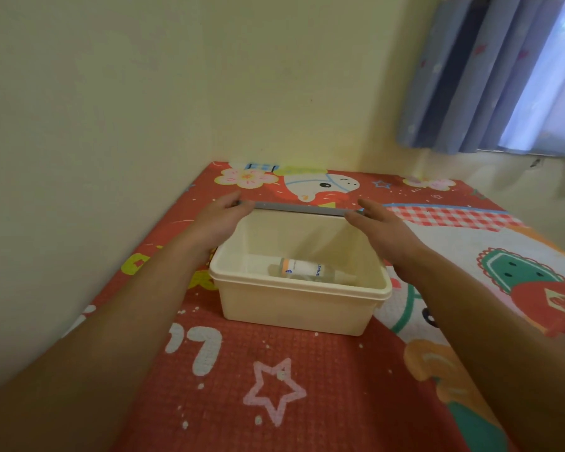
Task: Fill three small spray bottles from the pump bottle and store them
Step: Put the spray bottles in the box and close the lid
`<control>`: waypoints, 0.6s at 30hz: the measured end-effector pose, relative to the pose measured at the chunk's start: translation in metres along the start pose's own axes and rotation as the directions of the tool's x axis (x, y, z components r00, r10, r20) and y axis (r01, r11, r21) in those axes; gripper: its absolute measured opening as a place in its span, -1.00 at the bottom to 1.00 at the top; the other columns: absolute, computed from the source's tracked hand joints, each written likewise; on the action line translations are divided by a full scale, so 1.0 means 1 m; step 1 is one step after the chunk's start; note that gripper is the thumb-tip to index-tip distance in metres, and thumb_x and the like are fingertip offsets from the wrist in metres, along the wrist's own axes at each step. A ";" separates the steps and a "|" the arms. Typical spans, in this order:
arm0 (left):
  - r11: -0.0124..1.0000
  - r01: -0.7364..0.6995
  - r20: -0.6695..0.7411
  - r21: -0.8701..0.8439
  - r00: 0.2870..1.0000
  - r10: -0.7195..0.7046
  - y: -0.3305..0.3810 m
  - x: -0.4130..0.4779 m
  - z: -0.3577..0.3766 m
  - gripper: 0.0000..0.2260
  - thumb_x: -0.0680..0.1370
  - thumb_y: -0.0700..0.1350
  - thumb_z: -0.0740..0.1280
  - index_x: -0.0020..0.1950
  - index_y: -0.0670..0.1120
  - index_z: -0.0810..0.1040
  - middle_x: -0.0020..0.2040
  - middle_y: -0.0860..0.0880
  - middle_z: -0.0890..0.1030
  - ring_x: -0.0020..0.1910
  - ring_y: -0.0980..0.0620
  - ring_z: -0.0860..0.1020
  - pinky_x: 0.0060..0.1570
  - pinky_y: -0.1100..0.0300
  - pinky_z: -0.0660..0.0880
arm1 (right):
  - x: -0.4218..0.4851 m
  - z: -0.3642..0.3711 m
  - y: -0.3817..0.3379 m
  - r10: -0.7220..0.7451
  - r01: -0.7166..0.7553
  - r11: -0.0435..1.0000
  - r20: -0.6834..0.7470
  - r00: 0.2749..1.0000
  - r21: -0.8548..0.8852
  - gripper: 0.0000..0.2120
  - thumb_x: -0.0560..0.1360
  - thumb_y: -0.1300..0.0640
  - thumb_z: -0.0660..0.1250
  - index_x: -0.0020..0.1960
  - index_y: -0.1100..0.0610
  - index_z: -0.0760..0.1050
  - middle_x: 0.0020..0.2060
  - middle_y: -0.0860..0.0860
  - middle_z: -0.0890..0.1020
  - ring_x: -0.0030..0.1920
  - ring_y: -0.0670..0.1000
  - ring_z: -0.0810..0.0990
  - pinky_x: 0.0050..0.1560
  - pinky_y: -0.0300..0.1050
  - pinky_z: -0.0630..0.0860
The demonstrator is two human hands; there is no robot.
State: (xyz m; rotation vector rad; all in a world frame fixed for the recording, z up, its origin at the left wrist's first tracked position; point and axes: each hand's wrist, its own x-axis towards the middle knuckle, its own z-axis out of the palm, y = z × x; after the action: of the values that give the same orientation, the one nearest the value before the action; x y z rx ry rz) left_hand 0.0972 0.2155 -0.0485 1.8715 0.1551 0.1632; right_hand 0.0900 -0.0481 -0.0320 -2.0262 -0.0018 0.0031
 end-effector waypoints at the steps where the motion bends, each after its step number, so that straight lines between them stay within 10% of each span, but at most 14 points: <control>1: 1.000 0.001 0.000 -0.008 1.000 -0.001 0.000 0.001 0.000 -0.49 0.56 0.06 0.33 0.49 0.03 0.35 0.48 0.04 0.37 0.43 0.06 0.35 0.43 0.03 0.30 | 0.001 0.001 -0.001 0.003 -0.003 1.000 0.002 1.000 -0.015 -0.44 0.60 -0.12 0.27 0.56 -0.08 0.23 0.52 -0.03 0.34 0.40 0.07 0.41 0.34 0.03 0.41; 10: 0.997 -0.074 -0.068 -0.020 0.995 0.073 0.000 -0.002 0.004 -0.63 0.60 -0.02 0.28 0.42 -0.01 0.46 0.42 0.04 0.45 0.33 0.14 0.39 0.17 0.29 0.26 | -0.001 0.003 0.002 -0.035 0.036 0.999 -0.033 0.999 0.028 -0.54 0.63 -0.07 0.25 0.49 0.04 0.38 0.45 0.02 0.44 0.30 0.01 0.45 0.31 -0.03 0.37; 18: 0.985 -0.095 -0.090 -0.143 0.993 0.083 -0.004 -0.012 0.001 -0.68 0.61 -0.09 0.28 0.38 -0.06 0.49 0.28 0.03 0.52 0.28 0.04 0.50 0.28 0.13 0.43 | -0.014 -0.001 0.014 -0.105 0.107 0.986 -0.022 0.994 0.128 -0.57 0.64 -0.06 0.23 0.50 -0.08 0.37 0.44 -0.14 0.42 0.38 -0.12 0.37 0.37 -0.12 0.32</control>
State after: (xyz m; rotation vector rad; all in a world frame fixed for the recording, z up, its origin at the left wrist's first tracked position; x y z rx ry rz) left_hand 0.0857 0.2137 -0.0535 1.7266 0.1137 0.3065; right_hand 0.0761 -0.0550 -0.0438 -1.8943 -0.0973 -0.0780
